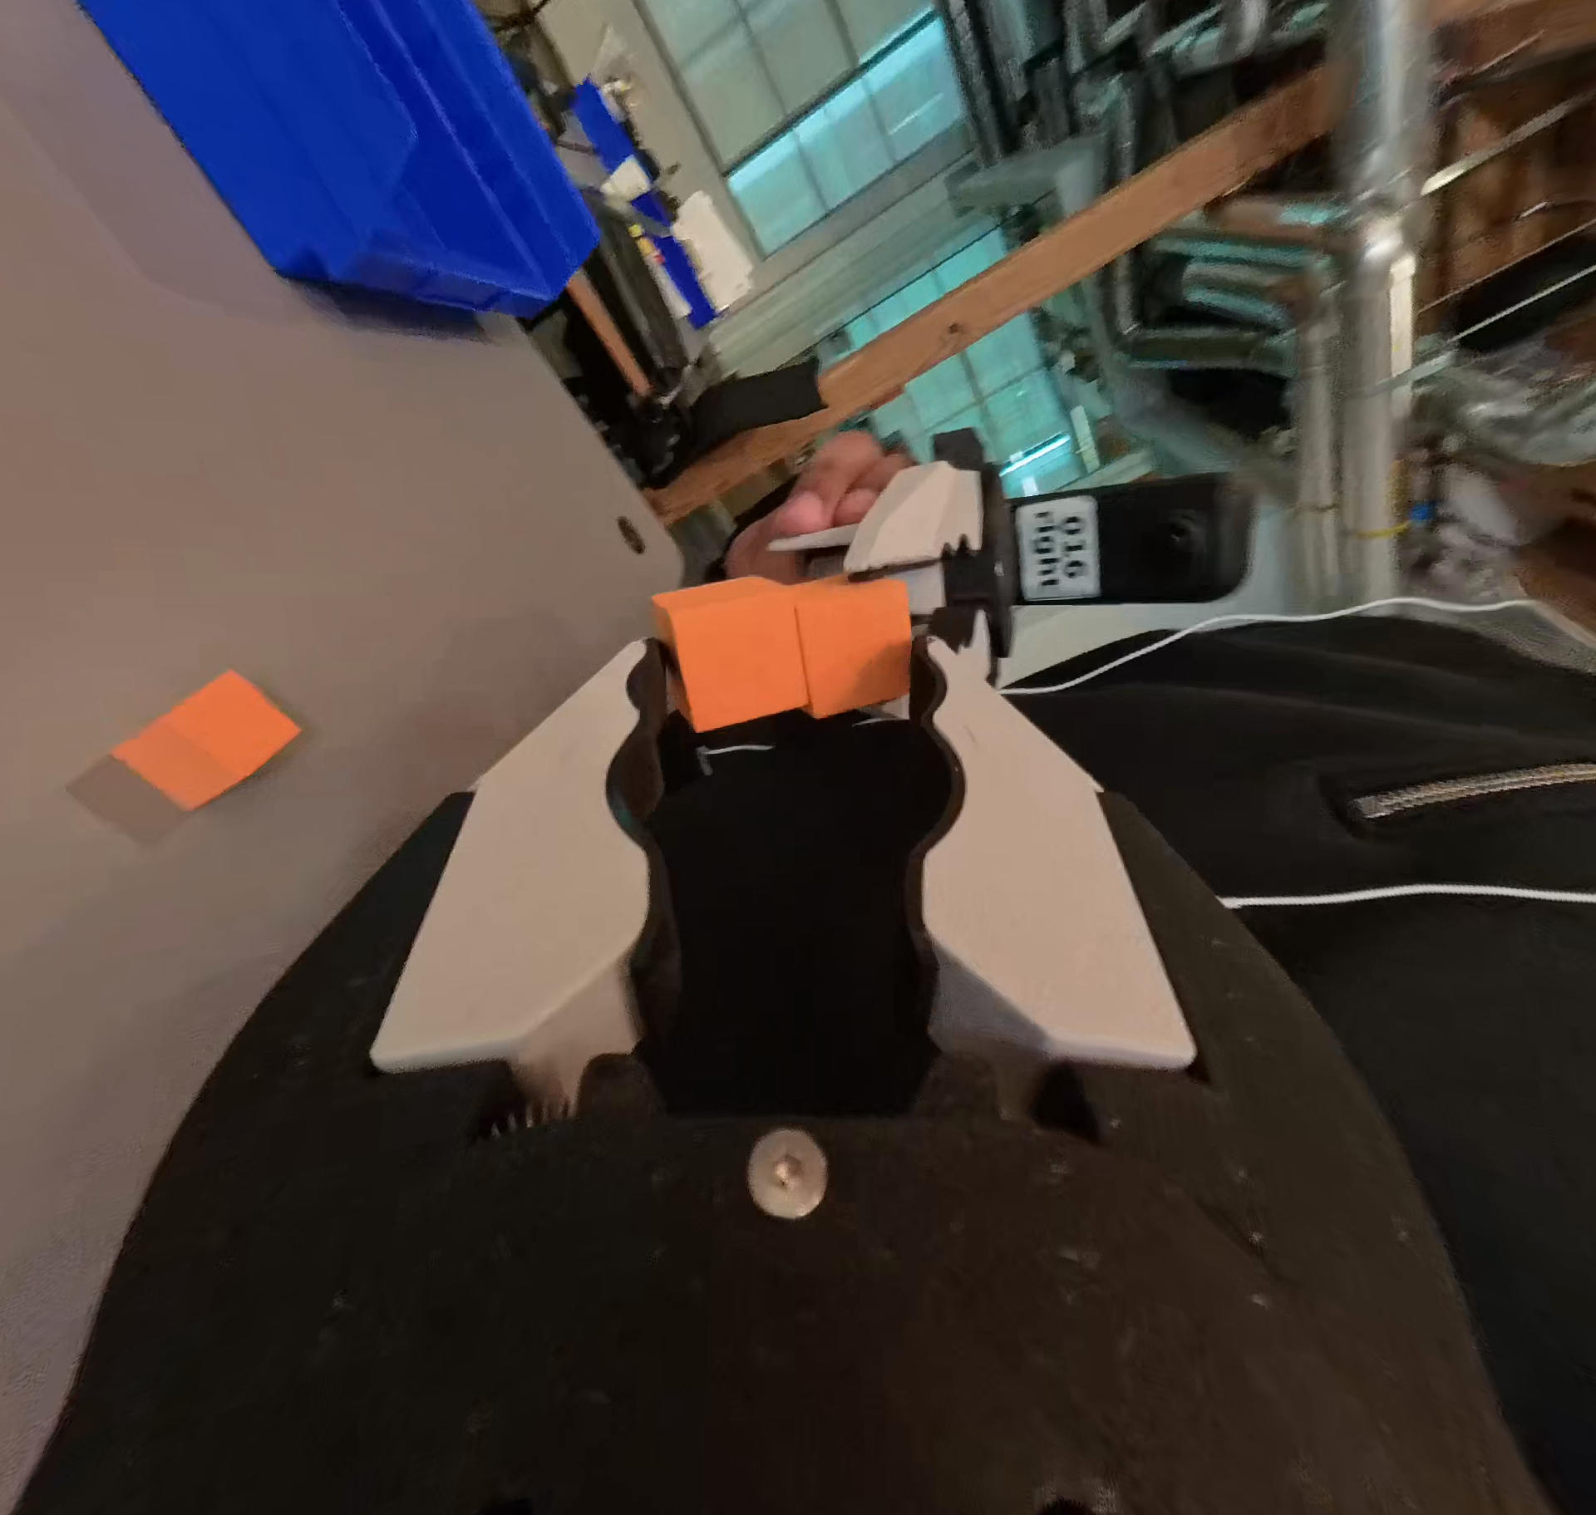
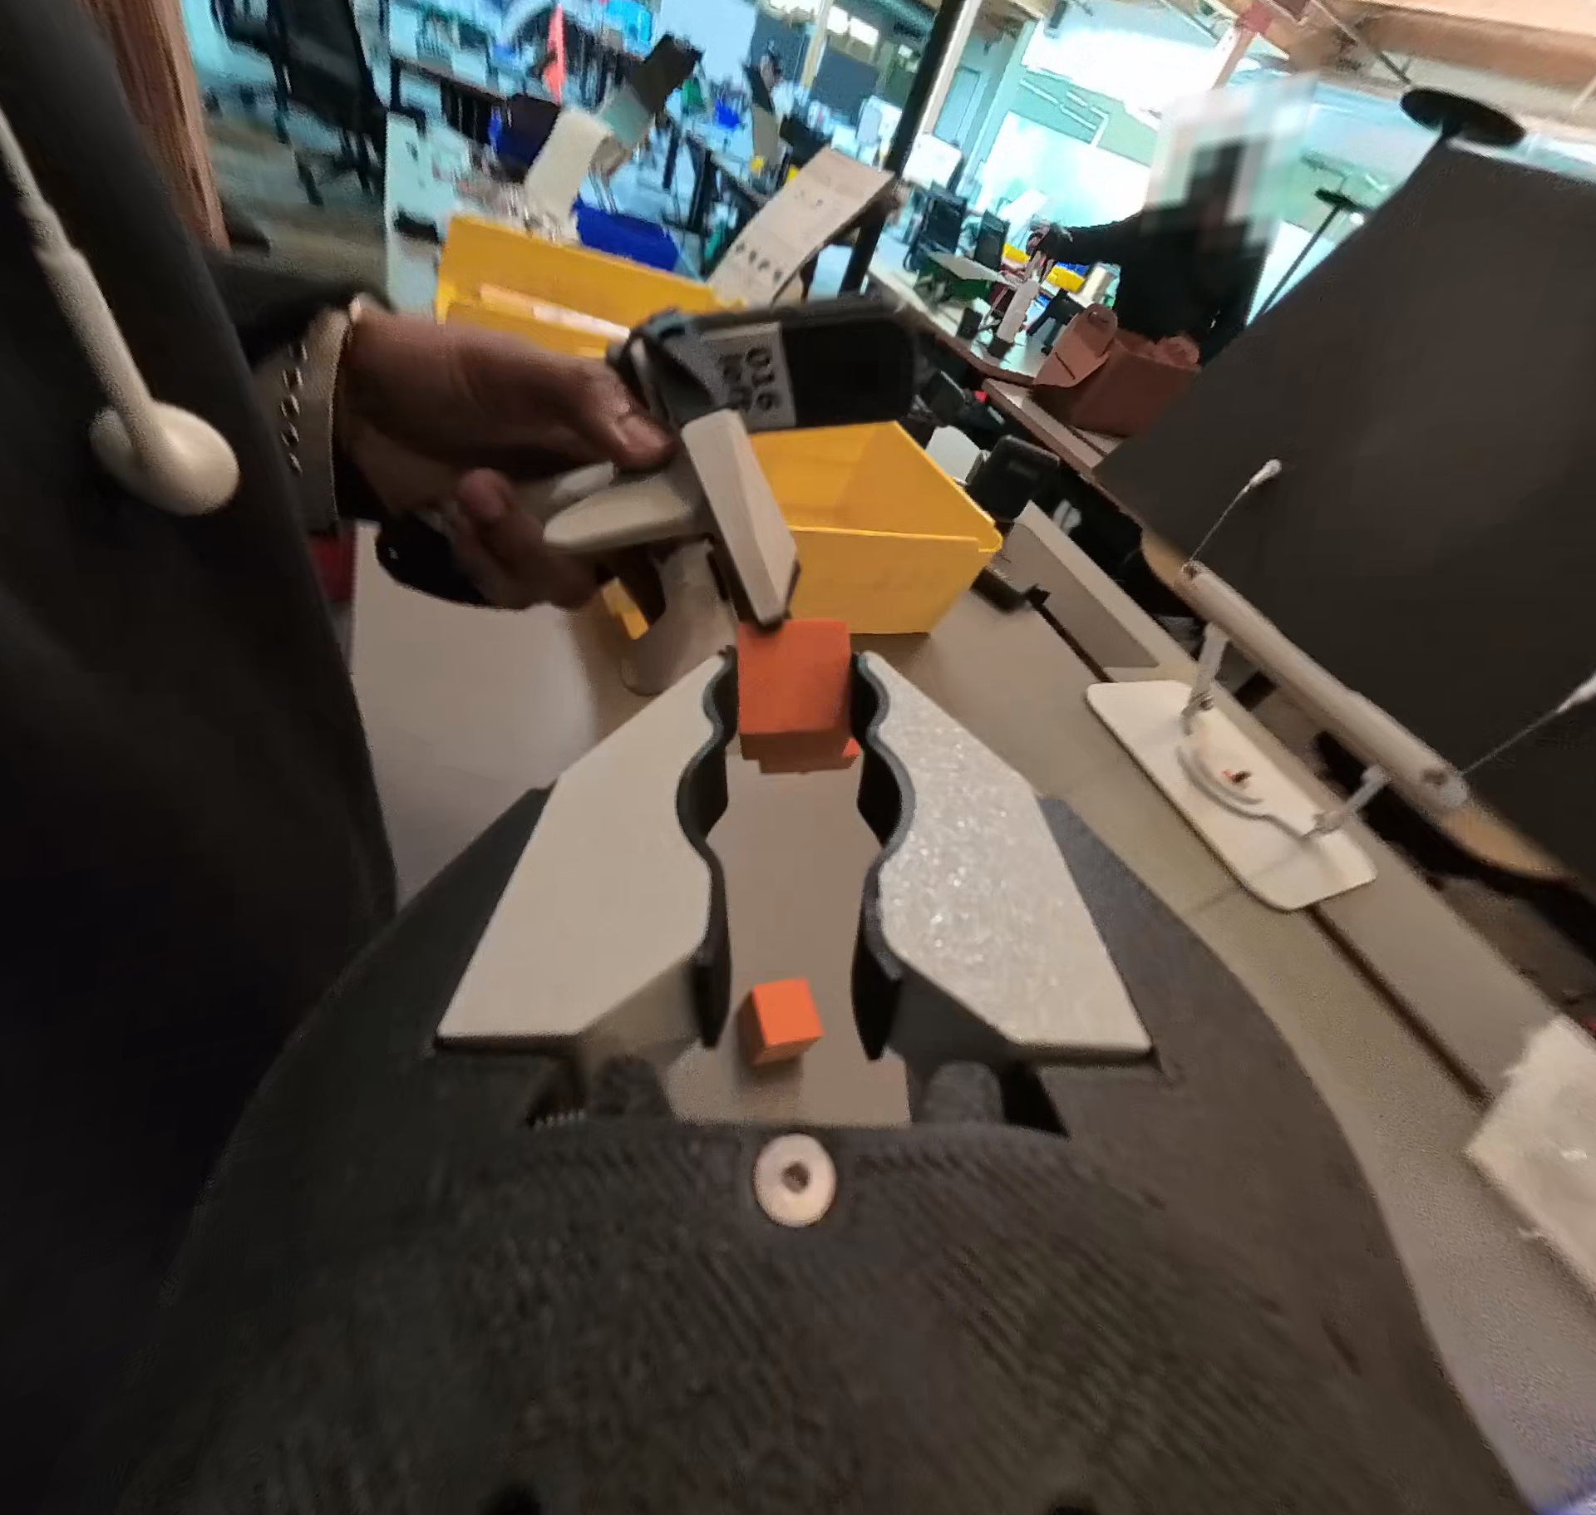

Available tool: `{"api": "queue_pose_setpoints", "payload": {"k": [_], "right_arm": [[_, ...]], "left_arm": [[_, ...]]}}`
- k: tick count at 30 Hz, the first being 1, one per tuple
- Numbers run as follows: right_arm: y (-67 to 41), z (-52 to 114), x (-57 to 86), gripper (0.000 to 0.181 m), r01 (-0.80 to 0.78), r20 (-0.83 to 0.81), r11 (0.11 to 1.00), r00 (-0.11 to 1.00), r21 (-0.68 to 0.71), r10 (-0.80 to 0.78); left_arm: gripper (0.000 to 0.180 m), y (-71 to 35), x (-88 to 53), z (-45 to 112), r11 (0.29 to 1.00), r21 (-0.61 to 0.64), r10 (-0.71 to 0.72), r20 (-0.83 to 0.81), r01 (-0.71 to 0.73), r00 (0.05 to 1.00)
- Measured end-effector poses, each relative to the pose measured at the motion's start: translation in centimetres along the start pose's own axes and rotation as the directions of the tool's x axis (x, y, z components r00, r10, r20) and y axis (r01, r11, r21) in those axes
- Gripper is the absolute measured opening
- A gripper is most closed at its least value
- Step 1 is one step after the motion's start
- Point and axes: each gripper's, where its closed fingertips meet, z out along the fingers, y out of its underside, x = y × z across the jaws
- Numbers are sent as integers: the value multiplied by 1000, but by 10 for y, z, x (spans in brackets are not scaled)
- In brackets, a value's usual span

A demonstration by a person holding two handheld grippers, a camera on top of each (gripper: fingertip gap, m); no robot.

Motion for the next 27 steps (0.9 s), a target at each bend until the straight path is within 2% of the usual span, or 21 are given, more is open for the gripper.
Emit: {"api": "queue_pose_setpoints", "payload": {"k": [1,2,3,4,5,7,10,15,18,24,27], "right_arm": [[1,-7,3,24,-64,1,997,998,29,64],[0,-15,8,24,-140,0,988,990,72,140],[1,-24,15,23,-221,-8,968,975,116,223],[6,-32,25,23,-292,-30,946,954,139,299],[19,-36,33,24,-345,-63,930,933,127,354],[61,-31,39,24,-418,-122,908,902,-6,414],[114,-9,25,24,-423,-104,876,906,-233,410],[144,22,11,24,-401,-19,851,908,-339,420],[154,30,6,24,-386,2,834,907,-394,420],[167,32,-2,25,-371,2,813,910,-448,416],[166,30,-1,49,-403,-31,807,901,-431,433]], "left_arm": [[54,0,0,1,999,27,-27,-40,28,999],[37,0,-3,1,997,54,-49,-57,52,997],[28,-2,-9,-3,993,97,-66,-62,72,996],[27,-5,-20,-7,984,145,-97,-42,102,994],[26,-4,-30,-11,978,168,-120,-9,120,993],[26,5,-47,-15,984,158,-98,92,83,991],[26,17,-73,-21,996,87,-17,300,-10,954],[26,24,-95,-33,990,-63,141,511,-127,848],[26,27,-100,-37,984,-102,180,547,-148,818],[26,25,-99,-35,978,-117,208,525,-173,825],[26,22,-101,-25,968,-162,250,512,-194,822]]}}
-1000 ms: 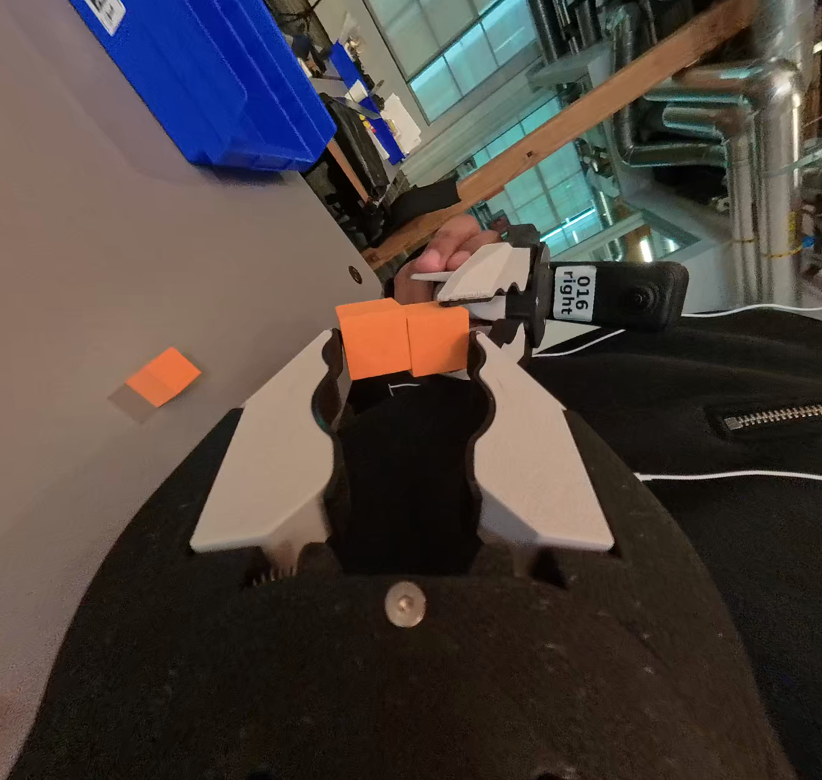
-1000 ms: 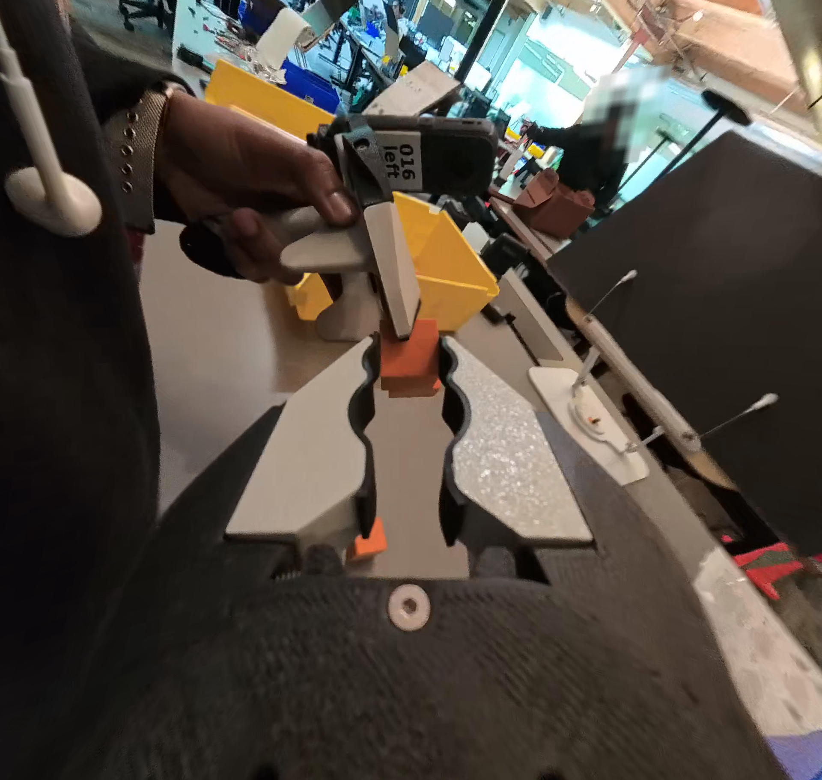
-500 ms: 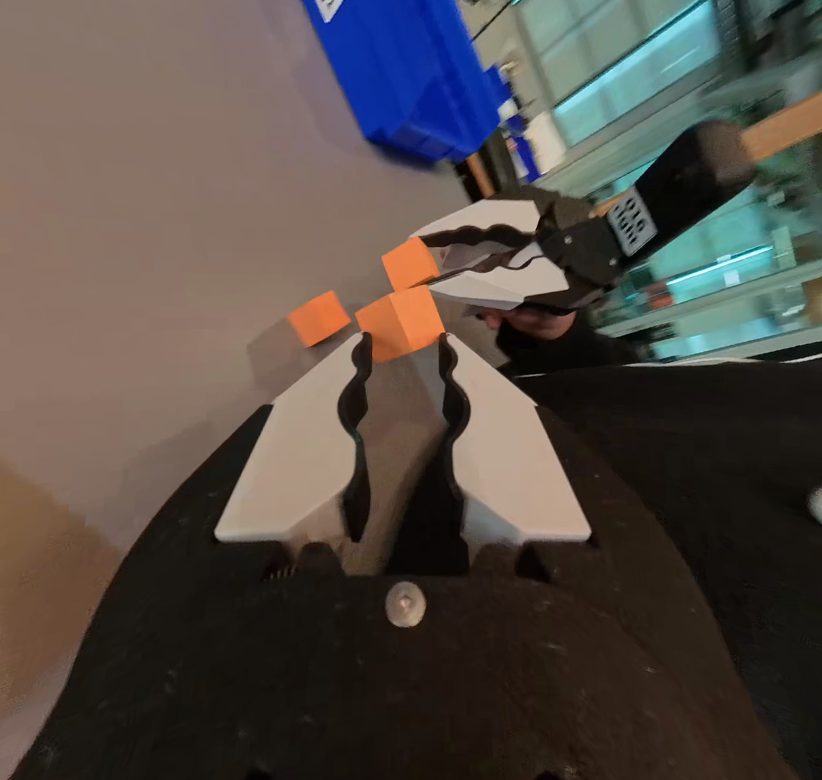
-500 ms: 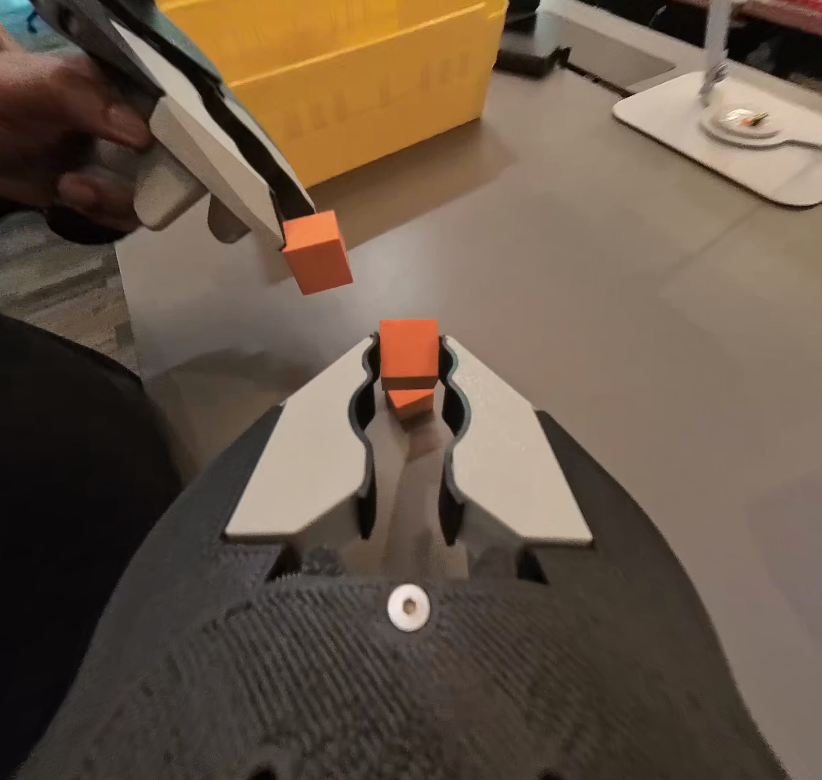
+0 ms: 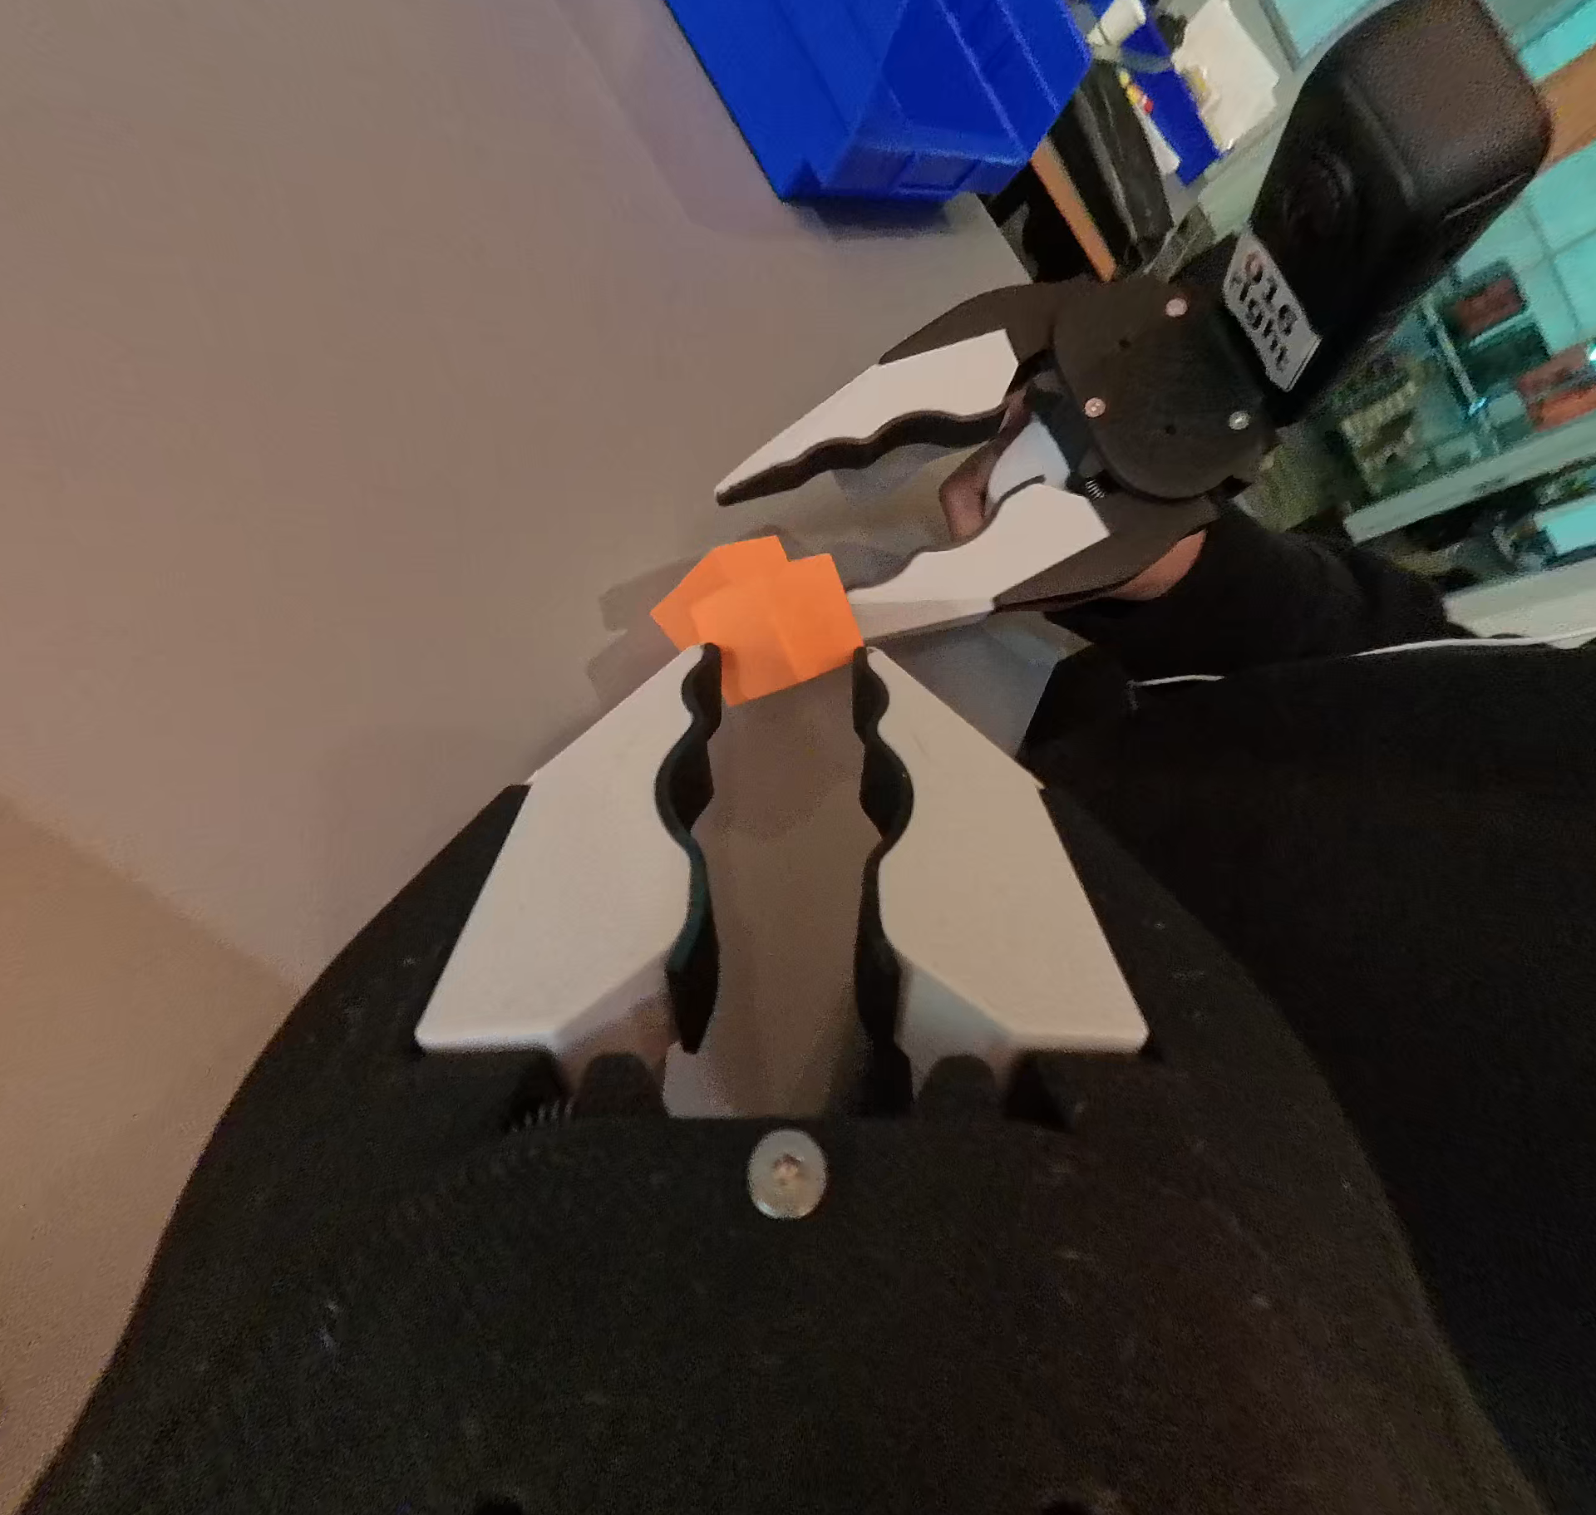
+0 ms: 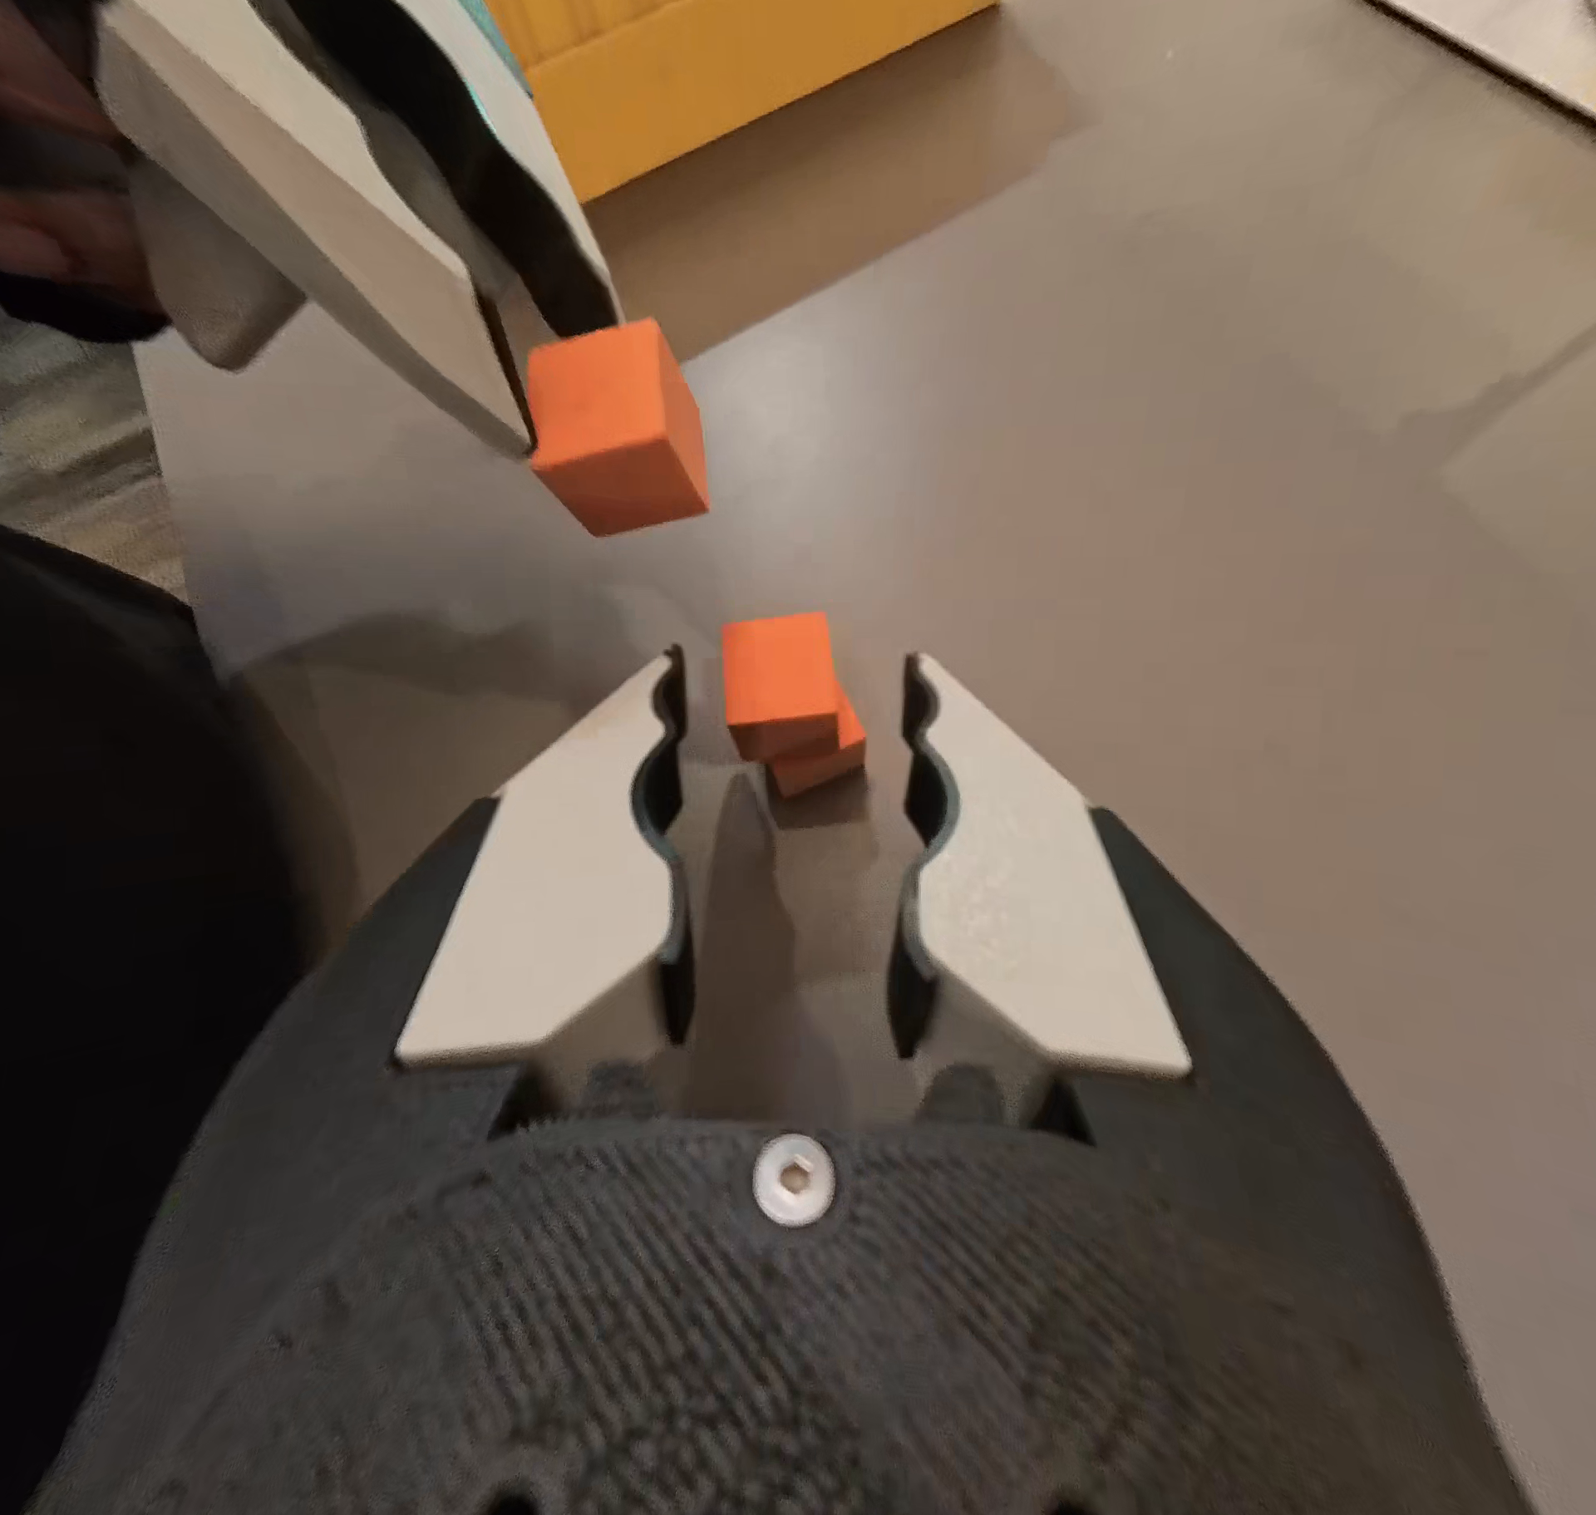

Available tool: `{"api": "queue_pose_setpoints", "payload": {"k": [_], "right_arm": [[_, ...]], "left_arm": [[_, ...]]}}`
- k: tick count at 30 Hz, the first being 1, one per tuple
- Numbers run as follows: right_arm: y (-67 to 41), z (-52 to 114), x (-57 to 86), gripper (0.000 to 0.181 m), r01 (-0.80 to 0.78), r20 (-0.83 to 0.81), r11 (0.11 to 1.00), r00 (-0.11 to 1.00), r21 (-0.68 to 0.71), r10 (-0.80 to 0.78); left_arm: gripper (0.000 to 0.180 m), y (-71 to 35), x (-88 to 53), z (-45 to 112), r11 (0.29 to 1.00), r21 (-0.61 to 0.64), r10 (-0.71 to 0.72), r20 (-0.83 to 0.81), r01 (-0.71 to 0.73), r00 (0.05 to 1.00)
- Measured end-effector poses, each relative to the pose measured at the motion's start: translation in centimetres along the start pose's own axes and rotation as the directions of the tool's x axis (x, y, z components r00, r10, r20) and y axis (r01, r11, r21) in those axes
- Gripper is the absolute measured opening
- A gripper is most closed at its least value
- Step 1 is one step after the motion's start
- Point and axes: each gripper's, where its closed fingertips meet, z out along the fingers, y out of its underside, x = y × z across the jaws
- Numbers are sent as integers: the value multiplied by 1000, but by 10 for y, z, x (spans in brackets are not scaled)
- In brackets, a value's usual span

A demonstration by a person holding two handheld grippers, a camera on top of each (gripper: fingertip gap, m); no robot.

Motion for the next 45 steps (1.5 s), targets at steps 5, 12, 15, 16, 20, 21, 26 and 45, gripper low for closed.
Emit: {"api": "queue_pose_setpoints", "payload": {"k": [5,12,15,16,20,21,26,45], "right_arm": [[-3,-26,4,55,-75,-43,994,996,74,78],[14,-53,9,51,-161,-122,977,976,137,178],[16,-56,10,50,-186,-135,970,969,160,208],[16,-57,11,50,-188,-138,969,968,163,211],[15,-56,13,49,-175,-152,971,968,160,199],[15,-55,13,49,-172,-152,972,969,160,197],[14,-54,12,50,-174,-138,971,970,166,198],[-7,-32,6,30,-143,-79,946,982,290,172]], "left_arm": [[27,-2,0,27,981,-118,164,56,-157,985],[28,-5,-1,49,927,-242,317,104,-286,943],[28,-4,3,52,921,-257,324,86,-293,942],[28,-5,4,53,920,-257,326,83,-296,942],[28,-5,7,56,907,-265,362,90,-328,928],[29,-4,8,57,901,-270,374,89,-339,923],[38,-6,10,56,893,-264,402,101,-365,910],[48,-6,21,52,957,-185,225,-22,-225,974]]}}
